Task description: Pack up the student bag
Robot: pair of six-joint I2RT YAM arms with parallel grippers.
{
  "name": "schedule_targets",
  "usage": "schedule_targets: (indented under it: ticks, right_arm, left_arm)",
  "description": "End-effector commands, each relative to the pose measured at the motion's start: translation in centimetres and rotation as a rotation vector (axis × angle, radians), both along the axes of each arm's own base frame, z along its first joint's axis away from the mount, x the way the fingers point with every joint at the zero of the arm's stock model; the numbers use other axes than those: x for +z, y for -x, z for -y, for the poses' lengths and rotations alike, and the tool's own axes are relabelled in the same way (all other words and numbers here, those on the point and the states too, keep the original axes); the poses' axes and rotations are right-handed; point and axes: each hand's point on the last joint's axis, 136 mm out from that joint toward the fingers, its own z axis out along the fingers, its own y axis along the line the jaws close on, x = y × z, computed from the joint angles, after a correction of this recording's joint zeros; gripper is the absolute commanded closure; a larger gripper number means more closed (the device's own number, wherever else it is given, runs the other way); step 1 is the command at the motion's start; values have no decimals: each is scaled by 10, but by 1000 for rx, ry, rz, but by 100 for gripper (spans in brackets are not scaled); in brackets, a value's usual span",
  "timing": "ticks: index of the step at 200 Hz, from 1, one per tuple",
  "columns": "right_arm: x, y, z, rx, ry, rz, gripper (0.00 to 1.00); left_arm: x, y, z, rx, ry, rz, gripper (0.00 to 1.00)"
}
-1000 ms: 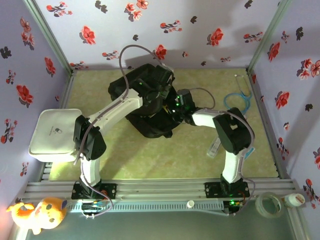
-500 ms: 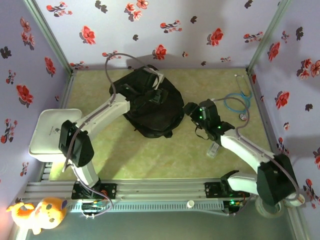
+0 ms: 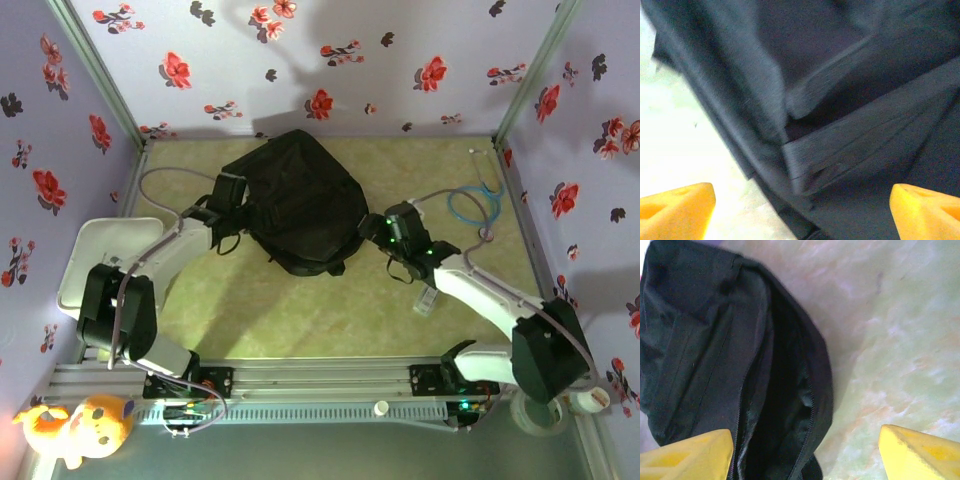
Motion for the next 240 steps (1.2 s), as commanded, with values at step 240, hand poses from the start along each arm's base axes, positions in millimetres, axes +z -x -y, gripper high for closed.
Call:
schedule_targets:
  ticks: [240]
  right_arm:
    - [-74, -75, -8, 101, 203, -146, 41]
  left_arm:
    - [-66, -3, 4, 242, 447, -110, 45]
